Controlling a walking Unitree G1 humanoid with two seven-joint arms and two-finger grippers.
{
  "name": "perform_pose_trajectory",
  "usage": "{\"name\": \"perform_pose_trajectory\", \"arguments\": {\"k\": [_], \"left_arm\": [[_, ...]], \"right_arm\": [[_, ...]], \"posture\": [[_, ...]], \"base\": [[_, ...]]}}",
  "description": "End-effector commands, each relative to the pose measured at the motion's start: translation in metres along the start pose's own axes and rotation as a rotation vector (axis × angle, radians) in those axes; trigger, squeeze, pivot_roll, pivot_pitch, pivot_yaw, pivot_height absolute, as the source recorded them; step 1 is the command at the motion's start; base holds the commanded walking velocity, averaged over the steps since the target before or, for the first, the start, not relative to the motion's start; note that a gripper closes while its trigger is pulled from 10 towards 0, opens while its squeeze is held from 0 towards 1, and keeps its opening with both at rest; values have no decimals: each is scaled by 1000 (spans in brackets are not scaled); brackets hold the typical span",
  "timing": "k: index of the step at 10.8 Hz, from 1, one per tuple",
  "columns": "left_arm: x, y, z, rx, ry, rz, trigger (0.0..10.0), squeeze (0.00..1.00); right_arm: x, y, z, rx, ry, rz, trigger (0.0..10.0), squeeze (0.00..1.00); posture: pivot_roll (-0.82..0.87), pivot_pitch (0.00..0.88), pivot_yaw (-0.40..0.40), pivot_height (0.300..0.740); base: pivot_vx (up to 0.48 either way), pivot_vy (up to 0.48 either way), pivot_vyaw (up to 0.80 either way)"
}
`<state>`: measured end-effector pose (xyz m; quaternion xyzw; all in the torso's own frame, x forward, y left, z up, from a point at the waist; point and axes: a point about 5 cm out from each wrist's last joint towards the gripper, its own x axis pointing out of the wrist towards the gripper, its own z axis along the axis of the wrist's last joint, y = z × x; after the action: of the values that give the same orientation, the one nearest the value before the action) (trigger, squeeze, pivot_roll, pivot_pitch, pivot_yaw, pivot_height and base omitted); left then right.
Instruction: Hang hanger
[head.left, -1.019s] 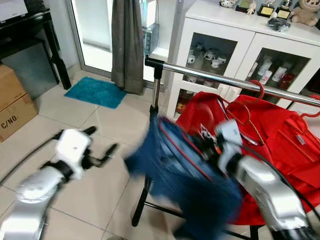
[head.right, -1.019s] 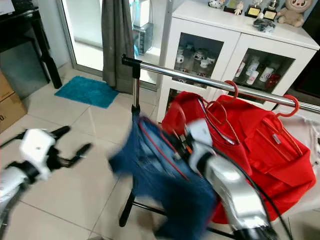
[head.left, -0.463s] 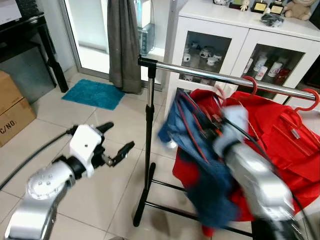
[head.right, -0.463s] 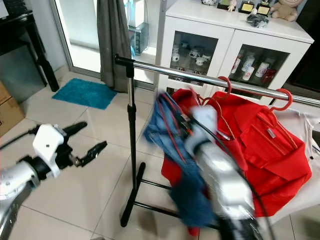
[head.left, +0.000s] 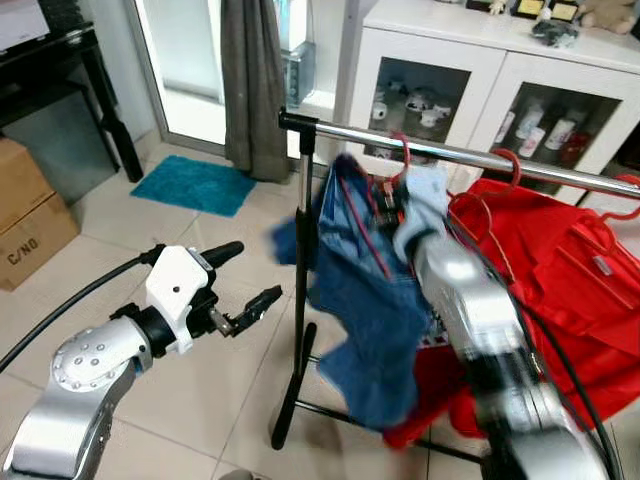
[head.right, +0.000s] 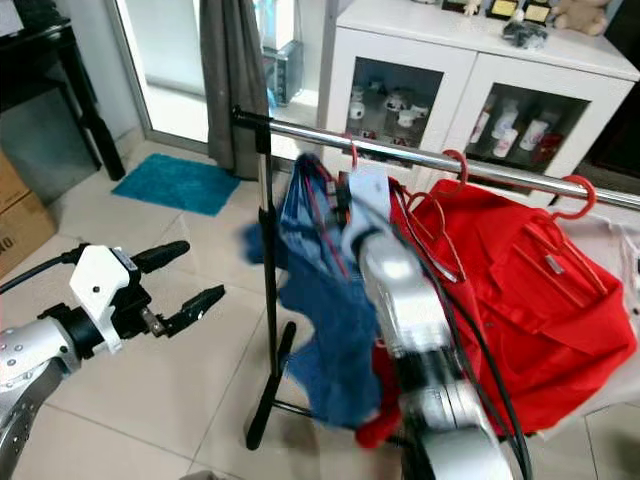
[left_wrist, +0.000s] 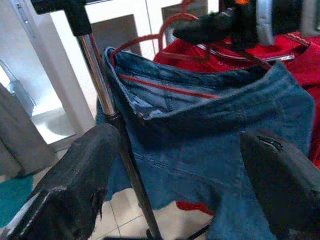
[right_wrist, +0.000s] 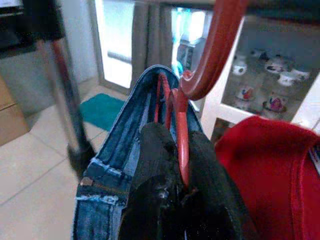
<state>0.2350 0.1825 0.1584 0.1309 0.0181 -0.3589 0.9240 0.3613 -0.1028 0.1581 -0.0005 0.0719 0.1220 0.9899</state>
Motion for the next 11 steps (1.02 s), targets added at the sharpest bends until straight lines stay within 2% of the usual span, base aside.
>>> {"name": "perform_pose_trajectory", "arguments": {"k": [1,3,5,6,7,8,9,10,11], "left_arm": [[1,-2,4,11,-3,-18,10000,0],[0,-3,2,18,12,-28,10000,0],[0,-3,2,23,19,-38,10000,0],[1,-3,3,25,19,-40,10000,0],[0,-3,3,26,18,-39,10000,0],[1,-3,3,26,14,-37,10000,0],[2,-2,4,28,-3,-26,10000,0],[3,0,6,33,-20,-8,10000,0],[6,3,6,47,-30,17,10000,0]], "right_arm": [[5,-4,8,13,-28,-33,0,0],[19,-2,2,11,53,-50,0,0],[30,10,-1,-5,115,-29,0,0],[32,17,-4,-6,136,-8,1137,0],[33,22,-7,1,148,7,8471,0],[34,25,-9,23,147,36,10000,0],[34,25,-7,44,115,67,10000,882],[34,24,-5,42,92,74,10000,1000],[33,20,-4,52,70,73,10000,1000]], "posture": [[30,0,-26,740],[32,0,-34,740],[41,0,-36,740],[46,0,-41,740],[47,0,-43,740],[47,0,-44,740],[43,0,-38,740],[35,0,-31,740],[25,0,-23,740]], "base": [[0,0,0],[0,0,0],[0,0,0],[0,0,0],[0,0,0],[0,0,0],[0,0,0],[0,0,0],[0,0,0]]}}
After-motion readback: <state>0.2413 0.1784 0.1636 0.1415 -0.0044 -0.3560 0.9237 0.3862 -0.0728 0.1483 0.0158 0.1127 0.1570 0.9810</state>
